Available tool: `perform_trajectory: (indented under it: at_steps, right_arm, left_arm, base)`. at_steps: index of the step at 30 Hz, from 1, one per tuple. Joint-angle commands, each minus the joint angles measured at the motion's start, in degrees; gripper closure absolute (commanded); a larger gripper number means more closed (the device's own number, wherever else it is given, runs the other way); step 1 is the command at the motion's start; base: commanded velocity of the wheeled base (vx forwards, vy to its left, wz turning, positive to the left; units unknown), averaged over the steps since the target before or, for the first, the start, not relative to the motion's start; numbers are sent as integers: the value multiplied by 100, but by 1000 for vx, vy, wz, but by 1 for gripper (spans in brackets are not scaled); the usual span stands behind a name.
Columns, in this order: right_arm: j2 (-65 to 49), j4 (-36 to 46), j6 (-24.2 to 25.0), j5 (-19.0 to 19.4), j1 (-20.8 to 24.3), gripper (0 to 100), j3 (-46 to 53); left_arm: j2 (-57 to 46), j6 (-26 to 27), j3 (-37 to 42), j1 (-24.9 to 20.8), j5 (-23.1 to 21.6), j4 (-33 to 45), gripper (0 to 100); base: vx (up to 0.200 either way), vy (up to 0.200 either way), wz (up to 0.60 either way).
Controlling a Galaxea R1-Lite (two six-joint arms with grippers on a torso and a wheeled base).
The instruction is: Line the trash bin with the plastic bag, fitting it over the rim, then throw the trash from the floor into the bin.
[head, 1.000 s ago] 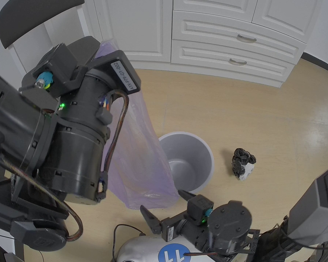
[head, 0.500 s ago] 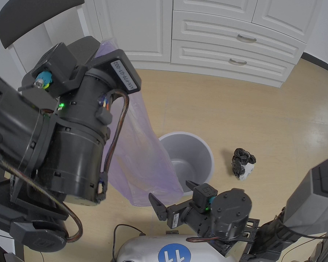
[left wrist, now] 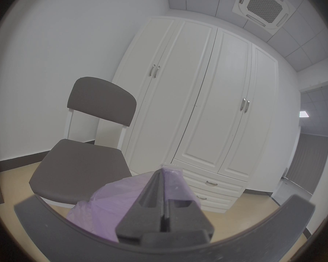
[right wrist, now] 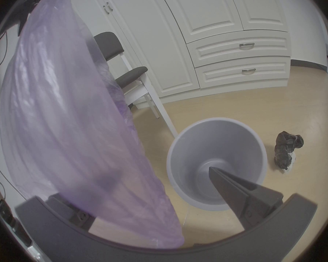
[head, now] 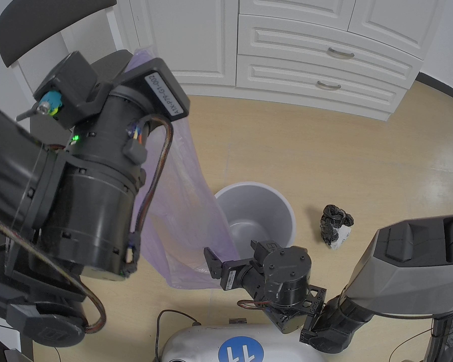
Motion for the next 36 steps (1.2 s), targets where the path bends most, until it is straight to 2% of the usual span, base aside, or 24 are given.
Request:
perform_trajectory:
  at_steps: [1,14,22,28,31,36]
  right_arm:
    - [164,0,52,2,-18,0,-130]
    - [111,-9,69,-7,-45,0,-86]
    - [-73,9,61,-25,-124,0,-86]
    - [-539,290,-142,63,-458,0,239]
    - [-908,791,-186,116,-721,0,283]
    - [-1374,1608,-150,494,-1178,0,266]
  left_arm:
    - [-166,12,-49,24,3,-3,100]
    - [-517,74,-190,419,-41,6,100]
    - [-535,74,-172,437,-41,6,100]
    - [-552,74,-128,455,-50,6,100]
    - [-535,83,21,455,-68,6,100]
    - [-552,83,57,463,-59,6,100]
  base:
    - [0,0,0]
    - [0,0,0]
    - [0,0,0]
    - [0,0,0]
    - [0,0,0]
    - [0,0,0]
